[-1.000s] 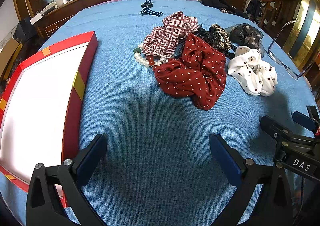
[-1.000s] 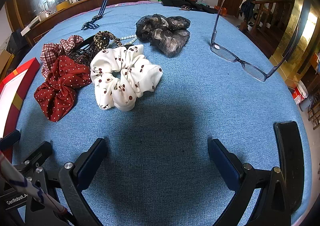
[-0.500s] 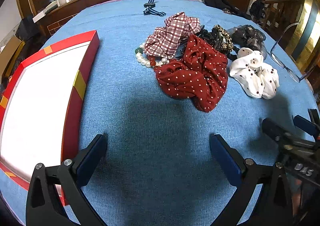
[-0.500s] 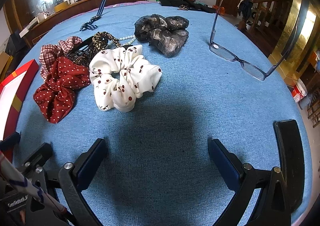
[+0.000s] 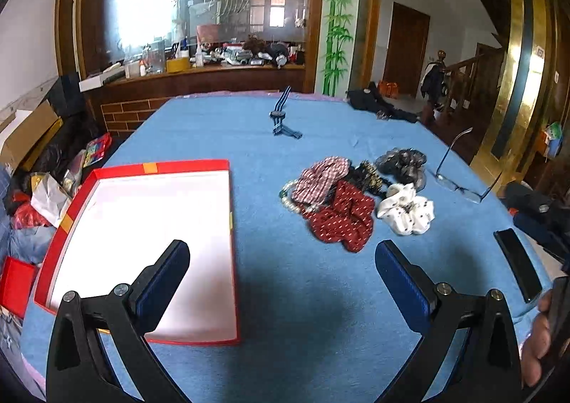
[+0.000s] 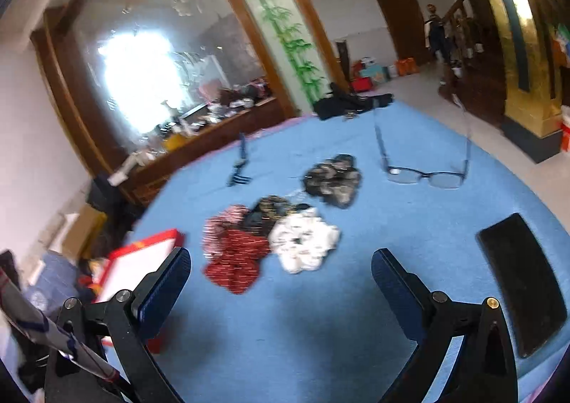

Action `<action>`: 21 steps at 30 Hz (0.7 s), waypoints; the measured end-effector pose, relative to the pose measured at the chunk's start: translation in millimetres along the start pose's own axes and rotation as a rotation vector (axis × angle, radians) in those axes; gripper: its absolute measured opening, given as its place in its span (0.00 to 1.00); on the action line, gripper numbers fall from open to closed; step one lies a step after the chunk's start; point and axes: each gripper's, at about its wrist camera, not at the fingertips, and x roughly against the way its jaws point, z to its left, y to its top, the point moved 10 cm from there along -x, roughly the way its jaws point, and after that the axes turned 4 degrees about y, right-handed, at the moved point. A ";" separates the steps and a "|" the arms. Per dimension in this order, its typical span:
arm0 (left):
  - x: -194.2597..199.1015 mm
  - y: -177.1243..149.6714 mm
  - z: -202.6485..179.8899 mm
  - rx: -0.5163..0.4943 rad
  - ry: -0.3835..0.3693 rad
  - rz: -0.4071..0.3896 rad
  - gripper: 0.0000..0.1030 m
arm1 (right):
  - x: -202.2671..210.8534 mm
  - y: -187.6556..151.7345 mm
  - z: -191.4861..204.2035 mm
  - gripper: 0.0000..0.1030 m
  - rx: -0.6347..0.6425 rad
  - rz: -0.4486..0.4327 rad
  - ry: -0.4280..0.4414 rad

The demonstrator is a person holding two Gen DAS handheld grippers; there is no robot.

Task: Organize jewelry
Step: 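Move both tools toward the scrunchie pile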

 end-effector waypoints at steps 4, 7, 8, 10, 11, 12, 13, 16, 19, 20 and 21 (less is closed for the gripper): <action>-7.6 -10.9 -2.3 -0.043 0.014 0.033 1.00 | -11.7 -11.6 7.2 1.00 0.048 0.070 -0.044; -13.1 -15.7 -7.2 -0.077 0.021 0.043 1.00 | -19.6 -24.4 6.6 1.00 0.069 0.119 -0.067; -14.0 -16.6 -7.8 -0.082 0.021 0.045 1.00 | -22.0 -27.0 6.4 1.00 0.073 0.131 -0.071; -17.1 -18.8 -8.4 -0.093 0.035 0.049 1.00 | -24.8 -30.4 3.0 1.00 0.080 0.140 -0.081; -18.1 -19.7 -8.4 -0.096 0.036 0.051 1.00 | -25.7 -30.8 0.8 1.00 0.081 0.140 -0.088; -18.6 -20.3 -8.1 -0.096 0.035 0.053 1.00 | -26.6 -31.6 -0.7 1.00 0.083 0.141 -0.092; -19.3 -21.0 -8.1 -0.097 0.038 0.052 1.00 | -27.0 -32.0 -1.4 1.00 0.083 0.142 -0.092; -19.7 -21.9 -7.3 -0.109 0.054 0.048 1.00 | -29.3 -33.3 -3.8 1.00 0.081 0.152 -0.104; -19.8 -22.3 -6.8 -0.119 0.065 0.046 1.00 | -31.4 -36.6 -5.9 1.00 0.074 0.163 -0.108; -19.8 -22.5 -6.9 -0.121 0.066 0.045 1.00 | -31.8 -37.1 -6.0 1.00 0.072 0.166 -0.107; -20.0 -23.0 -7.1 -0.124 0.064 0.046 1.00 | -32.0 -37.3 -5.9 1.00 0.069 0.168 -0.106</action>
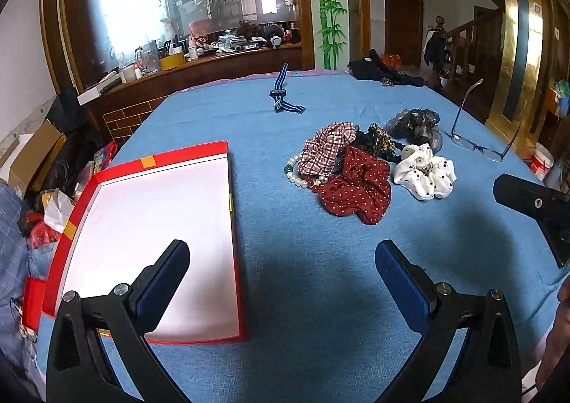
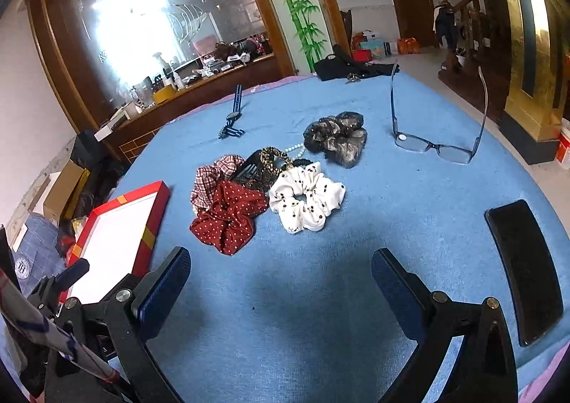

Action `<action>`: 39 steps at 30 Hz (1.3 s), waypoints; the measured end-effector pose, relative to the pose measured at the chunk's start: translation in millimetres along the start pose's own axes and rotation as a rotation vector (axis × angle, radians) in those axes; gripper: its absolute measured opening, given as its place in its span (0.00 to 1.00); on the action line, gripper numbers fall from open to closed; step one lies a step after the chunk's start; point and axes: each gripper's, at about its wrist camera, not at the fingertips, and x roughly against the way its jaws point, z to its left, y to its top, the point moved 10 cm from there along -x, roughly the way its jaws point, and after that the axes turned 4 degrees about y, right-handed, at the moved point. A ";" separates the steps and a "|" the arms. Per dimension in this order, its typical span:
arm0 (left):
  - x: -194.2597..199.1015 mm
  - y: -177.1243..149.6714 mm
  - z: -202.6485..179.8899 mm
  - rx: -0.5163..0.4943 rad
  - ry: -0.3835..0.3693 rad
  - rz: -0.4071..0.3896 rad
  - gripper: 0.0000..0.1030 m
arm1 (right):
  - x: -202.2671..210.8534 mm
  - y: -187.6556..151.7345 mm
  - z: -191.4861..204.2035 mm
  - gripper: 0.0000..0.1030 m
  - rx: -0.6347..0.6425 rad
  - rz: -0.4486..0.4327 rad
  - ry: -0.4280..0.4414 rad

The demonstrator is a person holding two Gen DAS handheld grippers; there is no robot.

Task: Organize jewelry
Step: 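Move both tools toward the scrunchie pile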

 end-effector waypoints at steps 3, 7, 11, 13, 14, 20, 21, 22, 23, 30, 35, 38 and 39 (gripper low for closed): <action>-0.8 -1.4 -0.1 -0.004 0.003 0.002 1.00 | -0.7 -0.8 0.3 1.00 0.012 0.002 -0.012; -2.5 -2.5 0.7 -0.004 0.005 0.006 1.00 | -3.6 -1.5 3.2 1.00 0.025 0.011 -0.015; -4.4 -3.1 1.1 -0.004 0.007 0.011 1.00 | -7.5 -2.4 4.6 1.00 0.040 0.023 -0.020; -4.5 -3.4 1.3 -0.004 0.008 0.011 1.00 | -9.3 -3.0 4.7 1.00 0.044 0.029 -0.022; -4.5 -3.3 1.3 -0.004 0.007 0.010 1.00 | -9.8 -2.9 4.9 1.00 0.044 0.030 -0.022; -6.9 -4.4 1.5 -0.006 0.005 0.016 1.00 | -13.3 -2.8 4.7 1.00 0.048 0.039 -0.022; -7.4 -4.5 2.2 -0.007 0.002 0.017 1.00 | -14.3 -2.2 4.6 1.00 0.050 0.042 -0.021; -8.1 -3.7 2.3 -0.006 -0.003 0.020 1.00 | -15.1 -1.5 4.7 1.00 0.054 0.045 -0.022; -8.9 -3.0 4.2 0.001 -0.011 0.026 1.00 | -16.6 0.1 3.9 1.00 0.057 0.050 -0.023; -10.1 12.8 24.9 0.065 -0.015 0.038 1.00 | -11.7 19.3 -13.9 1.00 0.005 0.032 -0.039; -6.7 22.8 27.2 0.076 -0.021 0.030 1.00 | -3.6 28.5 -19.8 1.00 -0.005 0.006 -0.045; -5.3 23.8 20.3 0.061 -0.029 0.029 1.00 | -3.1 28.4 -19.3 1.00 -0.003 0.008 -0.045; -5.2 23.6 17.5 0.054 -0.031 0.030 1.00 | -3.5 28.0 -19.0 1.00 -0.001 0.009 -0.044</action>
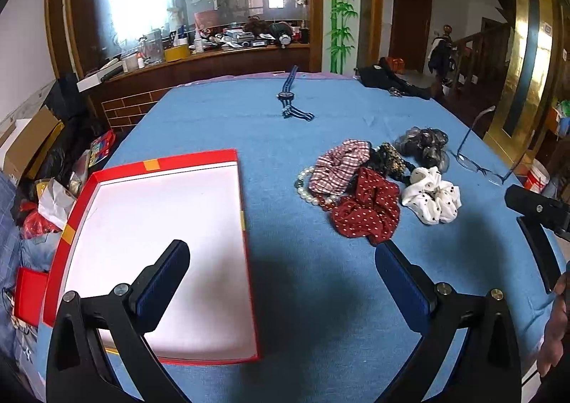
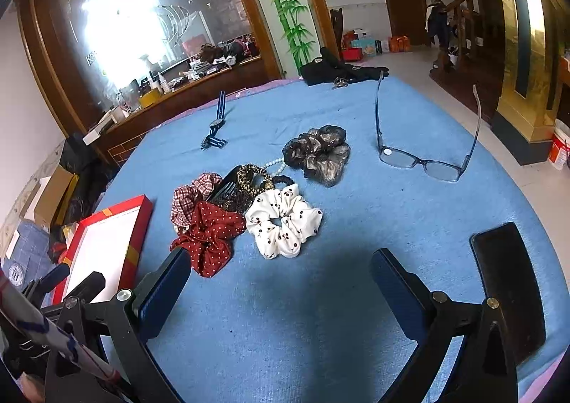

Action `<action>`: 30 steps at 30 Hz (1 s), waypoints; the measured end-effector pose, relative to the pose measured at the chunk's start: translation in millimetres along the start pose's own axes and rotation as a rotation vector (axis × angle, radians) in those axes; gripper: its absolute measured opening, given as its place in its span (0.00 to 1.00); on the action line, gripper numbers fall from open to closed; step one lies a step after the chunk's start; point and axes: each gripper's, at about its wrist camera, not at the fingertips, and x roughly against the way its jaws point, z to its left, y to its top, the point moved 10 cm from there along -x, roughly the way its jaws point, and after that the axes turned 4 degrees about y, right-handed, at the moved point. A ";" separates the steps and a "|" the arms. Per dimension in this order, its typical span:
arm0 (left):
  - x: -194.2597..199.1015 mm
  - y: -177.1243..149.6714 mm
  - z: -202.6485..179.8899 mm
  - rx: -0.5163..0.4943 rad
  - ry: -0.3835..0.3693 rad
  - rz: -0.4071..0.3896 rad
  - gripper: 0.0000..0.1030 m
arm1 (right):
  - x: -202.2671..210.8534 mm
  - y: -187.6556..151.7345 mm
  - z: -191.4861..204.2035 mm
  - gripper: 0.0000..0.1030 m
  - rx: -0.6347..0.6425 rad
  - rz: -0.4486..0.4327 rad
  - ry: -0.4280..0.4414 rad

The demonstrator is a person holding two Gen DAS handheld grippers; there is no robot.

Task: Organize jewelry
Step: 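Move both tools toward the scrunchie pile, then grasp the red polka-dot scrunchie with the left tool while the right grasps the white polka-dot scrunchie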

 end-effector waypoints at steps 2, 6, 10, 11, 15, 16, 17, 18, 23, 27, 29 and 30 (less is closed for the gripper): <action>-1.5 -0.4 -4.9 -0.013 0.000 0.004 1.00 | -1.7 -1.0 0.0 1.00 0.006 0.005 -0.001; -7.8 0.8 -14.8 -0.038 -0.011 0.016 1.00 | -6.0 -2.0 -2.0 1.00 0.007 0.015 0.000; -22.9 -0.3 -25.9 -0.048 -0.050 0.062 1.00 | -22.5 -2.0 -4.5 1.00 0.012 0.055 0.017; -29.2 -1.4 -28.9 -0.043 -0.066 0.083 1.00 | -28.6 -2.6 -7.4 0.99 0.000 0.071 0.023; -43.8 -5.8 -32.9 -0.025 -0.094 0.132 0.99 | -56.1 -2.4 -17.2 0.89 -0.043 0.139 0.030; -46.1 -6.2 -32.7 -0.020 -0.096 0.137 0.97 | -62.5 -1.7 -18.6 0.87 -0.052 0.150 0.034; -47.1 -6.1 -32.4 -0.018 -0.094 0.138 0.96 | -70.6 -0.7 -20.3 0.87 -0.054 0.167 0.030; -48.0 -5.8 -32.5 -0.018 -0.094 0.137 0.95 | -74.4 0.3 -21.5 0.87 -0.055 0.173 0.025; -56.0 -2.9 -37.2 -0.013 -0.118 0.163 0.76 | -101.0 5.9 -28.8 0.87 -0.072 0.203 0.004; -64.8 1.6 -43.8 -0.006 -0.137 0.178 0.74 | -116.9 5.7 -31.7 0.87 -0.072 0.213 -0.003; -70.8 3.5 -48.9 -0.013 -0.138 0.189 0.74 | -123.7 2.5 -29.8 0.74 -0.059 0.226 0.004; -72.9 4.1 -50.7 -0.014 -0.141 0.192 0.74 | -125.9 0.2 -28.2 0.65 -0.045 0.234 0.006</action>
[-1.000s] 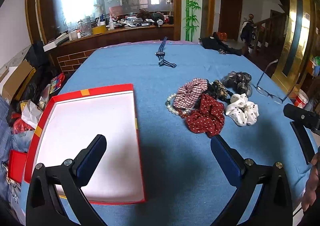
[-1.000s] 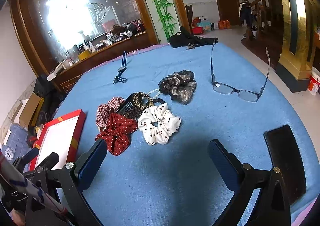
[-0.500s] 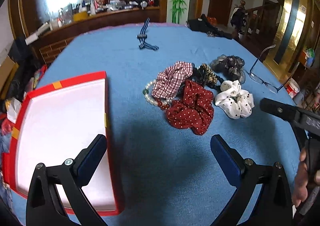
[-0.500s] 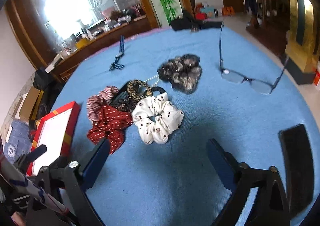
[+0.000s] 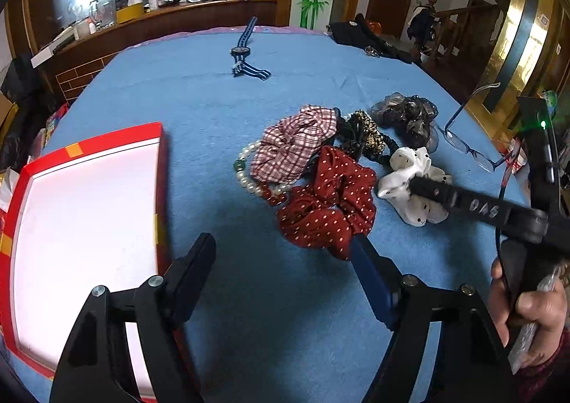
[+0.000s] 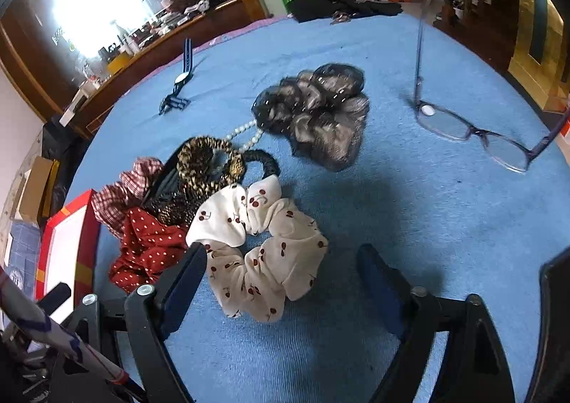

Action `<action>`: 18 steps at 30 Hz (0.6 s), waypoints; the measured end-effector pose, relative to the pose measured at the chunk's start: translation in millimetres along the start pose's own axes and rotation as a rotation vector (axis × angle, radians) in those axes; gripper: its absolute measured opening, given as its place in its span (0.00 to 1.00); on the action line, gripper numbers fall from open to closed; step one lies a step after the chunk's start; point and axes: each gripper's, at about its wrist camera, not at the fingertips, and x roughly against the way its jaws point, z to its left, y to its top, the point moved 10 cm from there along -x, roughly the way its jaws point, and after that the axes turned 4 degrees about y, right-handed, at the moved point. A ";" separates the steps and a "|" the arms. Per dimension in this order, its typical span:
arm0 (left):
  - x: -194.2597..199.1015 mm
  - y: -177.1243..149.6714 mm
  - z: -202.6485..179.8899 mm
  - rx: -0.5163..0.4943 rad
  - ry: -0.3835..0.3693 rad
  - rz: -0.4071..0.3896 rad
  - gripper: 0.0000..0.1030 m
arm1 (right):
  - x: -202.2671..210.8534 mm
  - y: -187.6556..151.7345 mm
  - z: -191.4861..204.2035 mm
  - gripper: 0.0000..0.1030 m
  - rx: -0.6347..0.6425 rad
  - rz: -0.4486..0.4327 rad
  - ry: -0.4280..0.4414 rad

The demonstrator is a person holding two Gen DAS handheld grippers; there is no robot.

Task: Organize jewelry
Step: 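Grasp the red polka-dot scrunchie with the left tool while the right grasps the white polka-dot scrunchie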

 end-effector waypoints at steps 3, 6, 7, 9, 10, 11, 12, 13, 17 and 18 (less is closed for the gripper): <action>-9.2 3.8 -5.7 0.000 0.001 0.009 0.74 | -0.8 1.4 -0.4 0.16 0.027 -0.018 0.004; -24.3 5.5 -9.4 0.009 0.005 0.033 0.74 | 8.2 5.9 1.3 0.13 0.038 -0.070 0.033; -27.9 5.7 -11.0 0.010 0.003 0.038 0.74 | 13.1 8.3 2.3 0.13 0.049 -0.097 0.040; -36.4 5.8 -16.4 0.008 0.006 0.043 0.68 | 18.7 10.3 2.3 0.13 0.042 -0.121 0.057; -40.6 5.1 -18.9 0.004 0.006 0.050 0.58 | 21.0 11.6 2.0 0.13 0.038 -0.131 0.068; -45.1 4.3 -21.0 0.004 0.004 0.061 0.47 | 22.9 12.5 1.1 0.13 0.035 -0.138 0.074; -49.9 3.2 -22.7 0.008 -0.001 0.073 0.41 | 24.2 12.8 0.5 0.13 0.031 -0.143 0.076; -56.2 1.8 -24.2 0.014 -0.008 0.087 0.30 | 25.9 13.2 0.1 0.13 0.025 -0.148 0.084; -53.8 1.6 -27.7 0.008 -0.012 0.067 0.13 | 31.8 17.1 4.7 0.13 0.029 -0.172 0.102; -51.8 1.0 -28.1 0.008 -0.013 0.062 0.12 | 32.6 17.9 6.2 0.13 0.031 -0.178 0.108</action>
